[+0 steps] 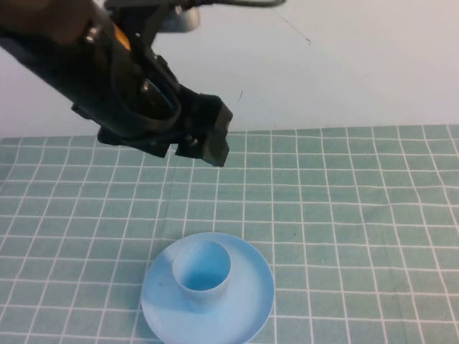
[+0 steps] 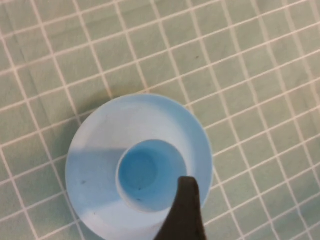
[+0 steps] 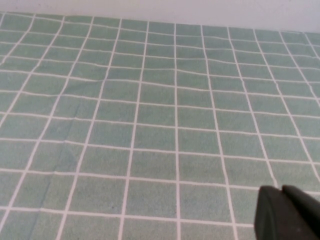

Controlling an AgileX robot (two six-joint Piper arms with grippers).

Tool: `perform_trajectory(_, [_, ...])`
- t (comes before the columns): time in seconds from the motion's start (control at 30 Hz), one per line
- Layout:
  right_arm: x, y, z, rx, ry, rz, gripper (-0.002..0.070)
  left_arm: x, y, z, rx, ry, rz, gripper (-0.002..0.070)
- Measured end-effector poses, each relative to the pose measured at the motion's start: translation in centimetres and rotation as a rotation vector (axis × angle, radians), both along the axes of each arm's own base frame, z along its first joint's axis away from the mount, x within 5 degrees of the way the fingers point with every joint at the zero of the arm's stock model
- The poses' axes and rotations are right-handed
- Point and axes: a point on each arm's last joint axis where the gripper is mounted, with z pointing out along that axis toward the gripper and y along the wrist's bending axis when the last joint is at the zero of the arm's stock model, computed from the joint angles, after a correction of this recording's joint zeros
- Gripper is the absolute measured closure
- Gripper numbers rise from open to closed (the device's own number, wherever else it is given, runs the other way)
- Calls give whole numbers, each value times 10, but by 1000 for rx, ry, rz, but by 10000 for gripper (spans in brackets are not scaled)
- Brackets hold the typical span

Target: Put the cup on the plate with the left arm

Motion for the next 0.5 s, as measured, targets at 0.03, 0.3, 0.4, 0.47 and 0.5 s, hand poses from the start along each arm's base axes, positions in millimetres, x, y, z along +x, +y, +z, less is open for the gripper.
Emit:
perform_trajectory(0.03, [0,0,0,0,0,0,678,-9,3,9,-22,-19,-14,118])
perform_trajectory(0.3, [0,0,0,0,0,0,678,-91,43,80,-174,-243,-93,228])
perform_trajectory(0.4, [0,0,0,0,0,0,678,-116,57,94,-205,-307,-94,496])
perform_trajectory(0.47, [0,0,0,0,0,0,678,-131,66,101,-216,-347,-94,588])
perform_trajectory(0.5, [0,0,0,0,0,0,678,-138,70,104,-222,-365,-94,612])
